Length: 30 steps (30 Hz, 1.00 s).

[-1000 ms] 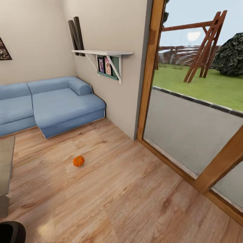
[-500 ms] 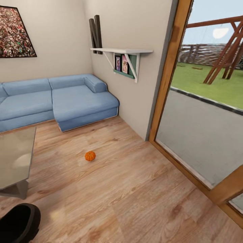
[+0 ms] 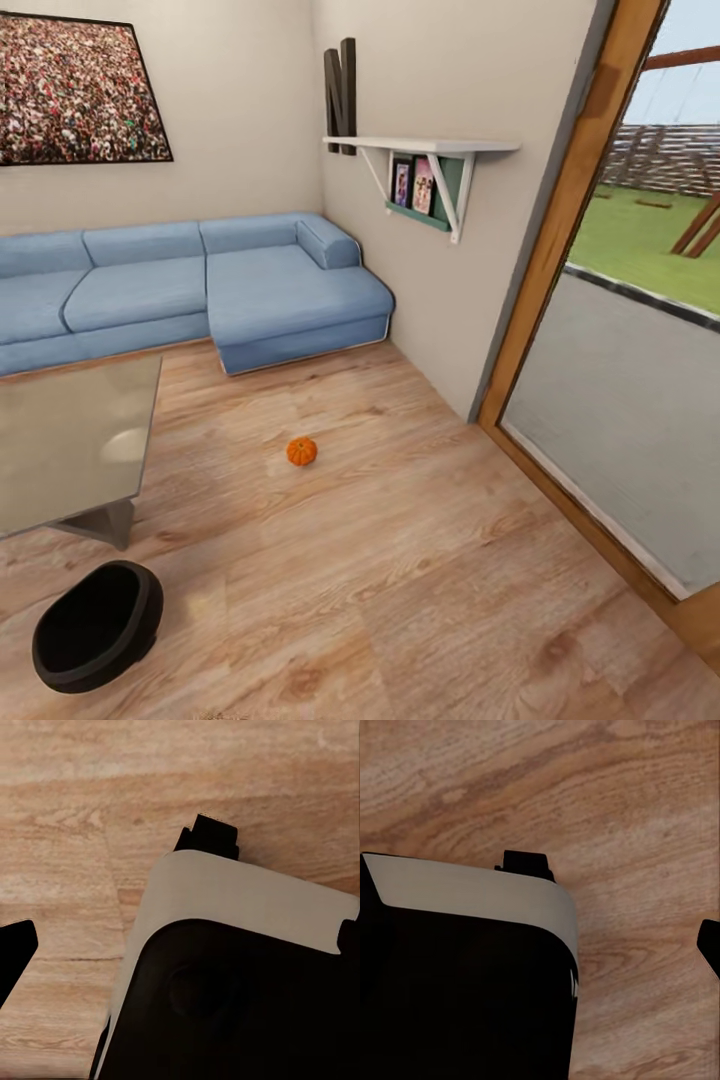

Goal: Place each of the two pumpkins and all three candles from the living room inside a cabinet in the living room (use any cabinet), then make sure every cabinet is closed, and position the cauldron so it is next to a table in the living room.

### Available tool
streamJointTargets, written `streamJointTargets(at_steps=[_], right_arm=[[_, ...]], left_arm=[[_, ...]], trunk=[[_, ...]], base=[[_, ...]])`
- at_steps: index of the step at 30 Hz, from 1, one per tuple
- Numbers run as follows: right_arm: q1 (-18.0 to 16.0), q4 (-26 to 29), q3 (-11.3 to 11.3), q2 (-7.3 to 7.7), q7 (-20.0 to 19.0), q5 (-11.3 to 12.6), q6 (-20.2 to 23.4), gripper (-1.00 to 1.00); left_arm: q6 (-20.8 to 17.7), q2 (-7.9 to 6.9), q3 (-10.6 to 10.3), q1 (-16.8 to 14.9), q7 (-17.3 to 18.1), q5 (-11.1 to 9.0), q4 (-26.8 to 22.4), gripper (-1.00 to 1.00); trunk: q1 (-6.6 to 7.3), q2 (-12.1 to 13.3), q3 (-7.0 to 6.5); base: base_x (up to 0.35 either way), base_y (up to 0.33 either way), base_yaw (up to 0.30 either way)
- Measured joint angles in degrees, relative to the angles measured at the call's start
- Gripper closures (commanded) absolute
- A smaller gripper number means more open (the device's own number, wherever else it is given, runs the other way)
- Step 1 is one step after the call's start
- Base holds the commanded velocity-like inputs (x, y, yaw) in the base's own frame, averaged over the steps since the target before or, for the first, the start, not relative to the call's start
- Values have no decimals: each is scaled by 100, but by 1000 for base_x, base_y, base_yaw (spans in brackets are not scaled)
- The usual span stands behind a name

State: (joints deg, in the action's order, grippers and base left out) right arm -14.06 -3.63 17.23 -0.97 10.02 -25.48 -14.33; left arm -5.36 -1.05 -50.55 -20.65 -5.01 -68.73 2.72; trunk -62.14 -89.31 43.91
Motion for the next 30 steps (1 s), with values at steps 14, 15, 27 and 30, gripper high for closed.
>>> streamJointTargets(at_steps=[14,15,27,30], right_arm=[[0,2,0,30,0,32,15,-100],[0,2,0,29,0,33,15,-100],[0,-6,0,30,1,18,26,-100],[0,-6,0,27,0,17,26,-100]], left_arm=[[0,0,1,0,0,0,0,-100],[0,0,1,0,0,0,0,-100],[0,0,1,0,0,0,0,-100],[0,0,1,0,0,0,0,-100]], trunk=[[0,0,28],[0,0,28],[0,0,28],[0,0,28]], base=[[38,-42,106],[73,-9,1],[117,-1,0],[141,0,0]])
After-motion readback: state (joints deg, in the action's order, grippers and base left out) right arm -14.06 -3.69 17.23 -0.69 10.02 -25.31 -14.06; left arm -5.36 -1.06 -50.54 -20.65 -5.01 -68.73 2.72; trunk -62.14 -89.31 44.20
